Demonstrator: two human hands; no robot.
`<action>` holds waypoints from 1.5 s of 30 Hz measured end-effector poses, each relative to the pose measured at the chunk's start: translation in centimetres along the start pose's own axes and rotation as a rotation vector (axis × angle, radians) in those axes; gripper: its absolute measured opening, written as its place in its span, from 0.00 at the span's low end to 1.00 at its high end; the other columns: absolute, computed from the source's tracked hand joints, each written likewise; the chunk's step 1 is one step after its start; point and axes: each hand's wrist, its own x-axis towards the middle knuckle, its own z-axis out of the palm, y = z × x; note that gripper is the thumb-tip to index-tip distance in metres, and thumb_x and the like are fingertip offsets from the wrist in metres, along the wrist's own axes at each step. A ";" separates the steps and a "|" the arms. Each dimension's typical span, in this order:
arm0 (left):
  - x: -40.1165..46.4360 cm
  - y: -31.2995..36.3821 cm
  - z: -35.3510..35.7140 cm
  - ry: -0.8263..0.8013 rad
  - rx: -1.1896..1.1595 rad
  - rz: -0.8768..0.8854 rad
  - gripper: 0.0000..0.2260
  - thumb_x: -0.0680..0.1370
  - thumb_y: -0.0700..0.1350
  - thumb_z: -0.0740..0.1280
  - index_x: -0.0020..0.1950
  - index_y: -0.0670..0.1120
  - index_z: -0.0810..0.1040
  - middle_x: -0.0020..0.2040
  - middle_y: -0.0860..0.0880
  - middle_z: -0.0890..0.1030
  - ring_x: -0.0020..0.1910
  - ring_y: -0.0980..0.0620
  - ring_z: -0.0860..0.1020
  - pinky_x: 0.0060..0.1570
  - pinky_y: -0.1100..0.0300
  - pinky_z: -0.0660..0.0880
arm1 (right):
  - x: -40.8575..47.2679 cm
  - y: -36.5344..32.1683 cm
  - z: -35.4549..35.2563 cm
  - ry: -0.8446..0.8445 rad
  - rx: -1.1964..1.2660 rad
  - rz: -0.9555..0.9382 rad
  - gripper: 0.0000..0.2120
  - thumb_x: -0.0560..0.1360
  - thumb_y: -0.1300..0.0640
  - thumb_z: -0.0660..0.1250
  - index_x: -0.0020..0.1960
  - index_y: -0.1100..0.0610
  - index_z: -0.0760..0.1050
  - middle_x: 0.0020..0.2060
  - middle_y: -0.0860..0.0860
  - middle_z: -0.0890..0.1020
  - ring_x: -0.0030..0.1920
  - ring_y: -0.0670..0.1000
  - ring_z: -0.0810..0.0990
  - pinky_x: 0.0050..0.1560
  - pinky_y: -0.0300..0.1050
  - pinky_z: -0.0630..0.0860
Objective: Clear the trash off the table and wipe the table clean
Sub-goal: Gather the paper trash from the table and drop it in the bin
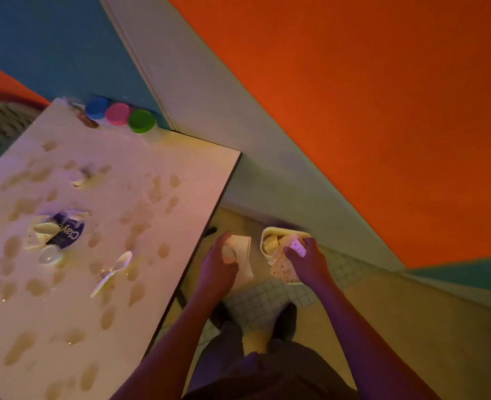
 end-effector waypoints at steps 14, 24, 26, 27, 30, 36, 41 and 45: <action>1.1 1.4 10.6 -0.246 0.167 0.079 0.32 0.73 0.32 0.66 0.73 0.56 0.68 0.66 0.50 0.76 0.63 0.49 0.76 0.51 0.59 0.75 | 0.2 10.9 -3.3 0.111 0.149 0.325 0.24 0.76 0.47 0.70 0.66 0.58 0.67 0.61 0.61 0.78 0.59 0.63 0.78 0.54 0.53 0.74; 7.0 -2.3 15.0 -0.329 0.272 0.124 0.31 0.75 0.33 0.67 0.74 0.56 0.67 0.65 0.47 0.75 0.63 0.47 0.75 0.50 0.60 0.73 | 4.5 13.0 -0.3 0.112 0.118 0.363 0.25 0.77 0.47 0.69 0.67 0.58 0.67 0.62 0.60 0.78 0.61 0.63 0.77 0.55 0.52 0.73; 8.2 -3.0 15.6 -0.336 0.291 0.131 0.31 0.75 0.33 0.67 0.74 0.56 0.66 0.65 0.46 0.75 0.63 0.47 0.75 0.49 0.60 0.72 | 5.7 13.3 0.5 0.107 0.128 0.361 0.24 0.77 0.47 0.69 0.67 0.58 0.67 0.62 0.59 0.78 0.60 0.62 0.78 0.53 0.50 0.72; 9.0 -3.4 15.9 -0.336 0.300 0.139 0.31 0.75 0.33 0.67 0.74 0.56 0.66 0.65 0.46 0.75 0.62 0.47 0.75 0.49 0.60 0.73 | 6.5 13.5 1.1 0.102 0.133 0.365 0.24 0.77 0.47 0.69 0.67 0.57 0.67 0.62 0.59 0.78 0.60 0.62 0.78 0.52 0.50 0.72; 11.4 -4.7 17.2 -0.313 0.319 0.152 0.31 0.75 0.34 0.66 0.74 0.56 0.66 0.63 0.46 0.75 0.60 0.48 0.76 0.48 0.59 0.74 | 9.0 14.3 2.5 0.082 0.122 0.373 0.25 0.77 0.47 0.69 0.68 0.58 0.67 0.63 0.59 0.77 0.60 0.62 0.78 0.52 0.49 0.72; 17.4 -7.8 21.6 -0.270 0.387 0.161 0.31 0.75 0.38 0.67 0.75 0.58 0.63 0.63 0.45 0.74 0.62 0.44 0.74 0.54 0.49 0.77 | 15.4 17.3 5.2 0.100 0.124 0.351 0.24 0.77 0.46 0.68 0.67 0.56 0.67 0.60 0.58 0.79 0.56 0.60 0.79 0.49 0.49 0.73; 22.5 -11.0 26.4 -0.232 0.422 0.232 0.31 0.75 0.38 0.68 0.74 0.59 0.63 0.62 0.45 0.74 0.62 0.43 0.74 0.52 0.46 0.78 | 22.1 20.1 7.9 0.133 0.068 0.233 0.24 0.77 0.45 0.67 0.66 0.57 0.67 0.58 0.58 0.79 0.56 0.60 0.79 0.48 0.49 0.73; 26.2 -13.9 29.9 -0.194 0.394 0.258 0.33 0.75 0.38 0.68 0.75 0.60 0.61 0.66 0.46 0.71 0.65 0.43 0.71 0.54 0.43 0.78 | 27.7 22.0 10.7 0.185 0.021 0.129 0.23 0.77 0.44 0.67 0.65 0.56 0.68 0.58 0.58 0.80 0.59 0.61 0.78 0.52 0.51 0.74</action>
